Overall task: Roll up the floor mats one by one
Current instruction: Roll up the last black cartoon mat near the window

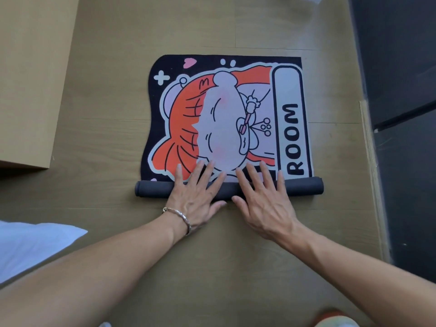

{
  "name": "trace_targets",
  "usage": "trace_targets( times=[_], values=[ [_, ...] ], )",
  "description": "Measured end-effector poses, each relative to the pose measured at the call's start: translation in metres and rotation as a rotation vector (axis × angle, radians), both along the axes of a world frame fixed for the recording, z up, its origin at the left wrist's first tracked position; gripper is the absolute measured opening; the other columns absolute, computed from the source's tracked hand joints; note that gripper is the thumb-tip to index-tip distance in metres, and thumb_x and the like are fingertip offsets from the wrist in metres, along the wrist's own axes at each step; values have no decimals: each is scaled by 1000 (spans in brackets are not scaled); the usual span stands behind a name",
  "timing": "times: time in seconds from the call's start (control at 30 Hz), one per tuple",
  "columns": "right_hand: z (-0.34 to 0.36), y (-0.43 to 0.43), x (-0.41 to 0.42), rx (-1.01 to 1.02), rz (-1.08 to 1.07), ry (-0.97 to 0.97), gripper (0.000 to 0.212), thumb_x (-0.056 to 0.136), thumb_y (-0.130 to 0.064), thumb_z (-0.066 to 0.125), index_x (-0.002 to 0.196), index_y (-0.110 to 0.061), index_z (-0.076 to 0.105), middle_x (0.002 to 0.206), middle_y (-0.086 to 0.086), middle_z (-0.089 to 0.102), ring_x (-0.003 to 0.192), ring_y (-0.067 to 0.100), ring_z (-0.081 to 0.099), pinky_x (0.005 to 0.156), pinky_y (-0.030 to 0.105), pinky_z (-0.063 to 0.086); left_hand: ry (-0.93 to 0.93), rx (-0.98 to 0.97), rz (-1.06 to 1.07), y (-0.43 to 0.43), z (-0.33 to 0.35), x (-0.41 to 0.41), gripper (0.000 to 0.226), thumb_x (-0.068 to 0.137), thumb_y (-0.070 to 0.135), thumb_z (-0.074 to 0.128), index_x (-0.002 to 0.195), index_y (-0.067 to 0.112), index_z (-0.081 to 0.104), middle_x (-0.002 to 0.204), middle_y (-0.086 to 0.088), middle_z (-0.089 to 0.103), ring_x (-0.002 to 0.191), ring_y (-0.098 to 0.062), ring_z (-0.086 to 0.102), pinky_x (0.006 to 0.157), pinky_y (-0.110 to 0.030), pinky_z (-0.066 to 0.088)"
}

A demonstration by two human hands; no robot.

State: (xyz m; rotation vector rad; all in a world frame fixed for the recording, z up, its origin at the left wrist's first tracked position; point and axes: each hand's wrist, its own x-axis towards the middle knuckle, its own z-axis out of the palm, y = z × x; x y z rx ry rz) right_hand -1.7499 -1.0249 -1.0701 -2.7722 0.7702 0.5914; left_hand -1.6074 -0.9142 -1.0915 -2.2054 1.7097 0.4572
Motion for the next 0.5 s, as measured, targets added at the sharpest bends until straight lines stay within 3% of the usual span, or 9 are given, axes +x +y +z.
trace_targets(
  times=[0.1, 0.23, 0.33, 0.4, 0.5],
  values=[
    [-1, 3, -8, -26, 17, -18, 63, 92, -53, 27, 139, -15, 46, 143, 16, 46, 132, 42, 41, 100, 65, 31, 10, 44, -19, -12, 3, 12, 71, 87, 63, 0, 146, 28, -20, 157, -7, -17, 145, -26, -10, 108, -65, 0],
    [-7, -3, 1, 1, -2, 7, 65, 91, -55, 26, 138, -15, 49, 140, 17, 49, 130, 43, 42, 100, 65, 31, 34, 70, -30, -21, 5, 21, 71, 91, 63, 5, 147, 26, -18, 157, -6, -16, 145, -23, -12, 111, -58, -1],
    [-9, -15, 19, 27, -52, 32, 70, 91, -59, 21, 139, -16, 47, 143, 16, 46, 133, 42, 39, 103, 65, 28, 41, 20, 37, -29, 9, 27, 74, 86, 62, -6, 148, 24, -15, 158, -6, -11, 146, -21, -9, 114, -54, 2],
    [-9, -25, 33, 6, -43, 36, 75, 90, -62, 10, 148, -20, 33, 153, 15, 30, 141, 40, 24, 108, 64, 17, 47, -30, 64, -30, 10, 30, 73, 85, 58, -7, 149, 22, -13, 159, -7, -5, 146, -21, -4, 115, -53, 6],
    [-12, -41, 46, -40, -41, 24, 72, 91, -62, 5, 153, -25, 3, 160, 9, 0, 146, 33, -4, 112, 59, 0, 0, -103, -28, -21, 9, 24, 66, 92, 46, 17, 150, 17, 7, 155, -12, 22, 142, -25, 24, 109, -57, 22]
  ],
)
